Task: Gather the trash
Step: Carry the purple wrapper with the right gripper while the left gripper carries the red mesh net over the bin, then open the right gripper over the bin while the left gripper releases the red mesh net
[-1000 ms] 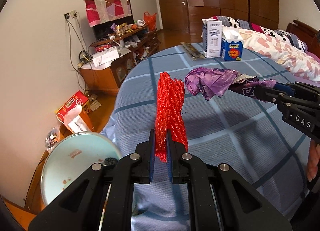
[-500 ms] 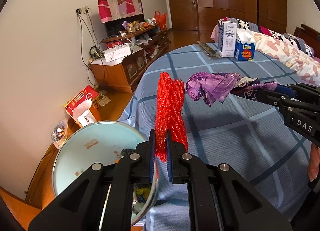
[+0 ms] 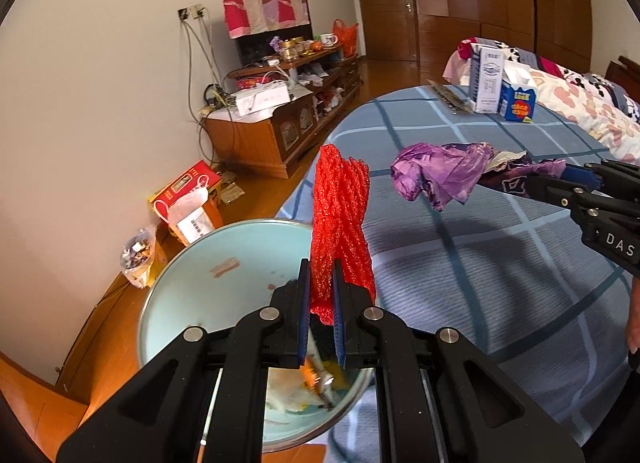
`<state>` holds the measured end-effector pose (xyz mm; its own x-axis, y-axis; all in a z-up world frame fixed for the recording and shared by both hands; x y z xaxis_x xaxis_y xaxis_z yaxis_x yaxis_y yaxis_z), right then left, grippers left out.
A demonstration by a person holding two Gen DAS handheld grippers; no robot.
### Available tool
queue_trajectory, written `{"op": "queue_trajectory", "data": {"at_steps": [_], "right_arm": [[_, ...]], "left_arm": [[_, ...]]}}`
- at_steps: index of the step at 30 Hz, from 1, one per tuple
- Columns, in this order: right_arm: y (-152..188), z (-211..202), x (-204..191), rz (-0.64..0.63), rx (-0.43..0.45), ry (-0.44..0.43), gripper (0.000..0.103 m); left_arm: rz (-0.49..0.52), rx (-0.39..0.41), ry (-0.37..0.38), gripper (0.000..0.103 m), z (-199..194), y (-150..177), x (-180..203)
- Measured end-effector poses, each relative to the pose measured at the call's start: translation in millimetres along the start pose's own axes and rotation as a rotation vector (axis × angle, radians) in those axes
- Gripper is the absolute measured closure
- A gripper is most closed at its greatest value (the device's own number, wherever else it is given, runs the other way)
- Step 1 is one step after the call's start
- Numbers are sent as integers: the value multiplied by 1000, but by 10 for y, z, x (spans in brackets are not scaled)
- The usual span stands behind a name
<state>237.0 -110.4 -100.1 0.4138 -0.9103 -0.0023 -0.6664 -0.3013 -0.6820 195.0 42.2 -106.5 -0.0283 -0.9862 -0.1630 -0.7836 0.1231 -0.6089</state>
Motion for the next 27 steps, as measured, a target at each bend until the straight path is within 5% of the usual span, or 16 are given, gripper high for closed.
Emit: {"op": "queue_trajectory", "data": {"at_steps": [27], "right_arm": [[-189, 158, -694, -150, -15, -50, 78]], "left_arm": [[-112, -23, -86, 93, -43, 255, -719]]}}
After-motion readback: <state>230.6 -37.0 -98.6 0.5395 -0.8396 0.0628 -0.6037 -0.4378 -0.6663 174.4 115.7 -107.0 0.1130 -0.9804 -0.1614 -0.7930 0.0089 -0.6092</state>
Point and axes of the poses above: each gripper's, at about its wrist camera, not at the fingertips, and z roughly the way its jaws point, x to its right, y to its underside, the point moved 5 cm from there along z, roughly the way its jaws point, and after that the axes turned 9 degrees about -x, right-handed, at the moved point
